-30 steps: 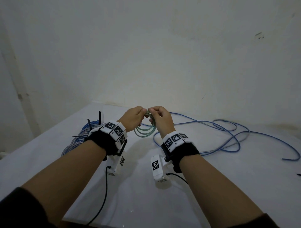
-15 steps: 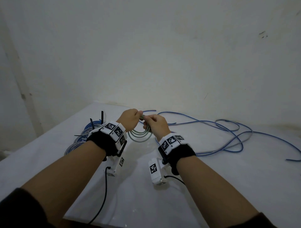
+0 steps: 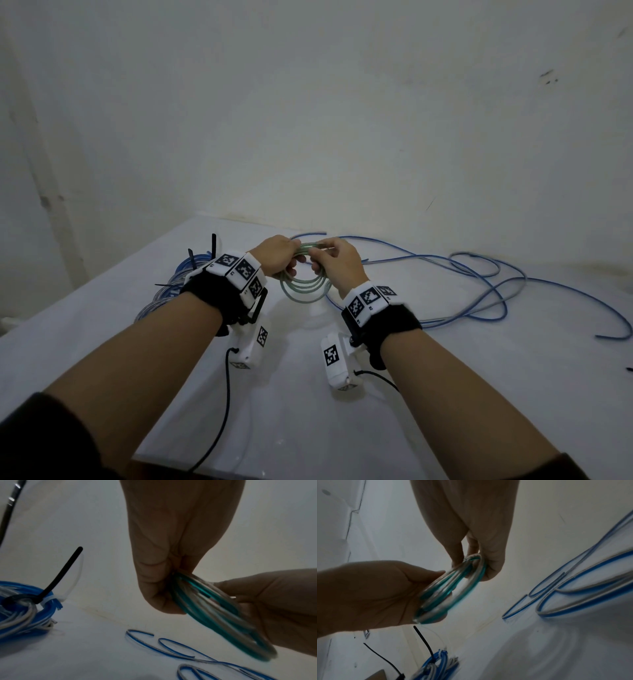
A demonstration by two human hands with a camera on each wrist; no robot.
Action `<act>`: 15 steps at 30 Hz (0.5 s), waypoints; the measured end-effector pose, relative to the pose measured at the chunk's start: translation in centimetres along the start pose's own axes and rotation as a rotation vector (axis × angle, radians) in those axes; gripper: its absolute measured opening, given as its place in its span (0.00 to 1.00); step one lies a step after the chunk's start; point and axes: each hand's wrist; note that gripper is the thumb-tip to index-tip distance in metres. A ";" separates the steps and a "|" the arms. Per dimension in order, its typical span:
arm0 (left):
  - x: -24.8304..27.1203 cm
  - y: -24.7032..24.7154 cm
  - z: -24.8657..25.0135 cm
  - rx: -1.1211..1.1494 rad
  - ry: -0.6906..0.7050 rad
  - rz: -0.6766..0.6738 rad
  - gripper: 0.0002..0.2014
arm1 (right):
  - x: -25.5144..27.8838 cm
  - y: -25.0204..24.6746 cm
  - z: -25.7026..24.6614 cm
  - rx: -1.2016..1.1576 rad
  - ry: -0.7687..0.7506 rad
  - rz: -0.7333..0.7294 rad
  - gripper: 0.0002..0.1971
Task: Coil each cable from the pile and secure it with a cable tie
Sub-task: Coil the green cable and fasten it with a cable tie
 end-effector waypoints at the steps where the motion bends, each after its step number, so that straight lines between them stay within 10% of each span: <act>1: 0.0 0.0 0.1 0.005 -0.007 0.005 0.21 | 0.1 -0.3 -0.2 -0.015 -0.010 0.001 0.06; 15: 1.4 -0.1 2.0 -0.388 0.151 0.111 0.19 | -0.1 -1.0 -2.0 0.115 -0.040 0.059 0.04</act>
Point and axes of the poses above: each hand's wrist, its own x-axis away from the middle knuckle, its own y-axis out of the palm, z = x × y
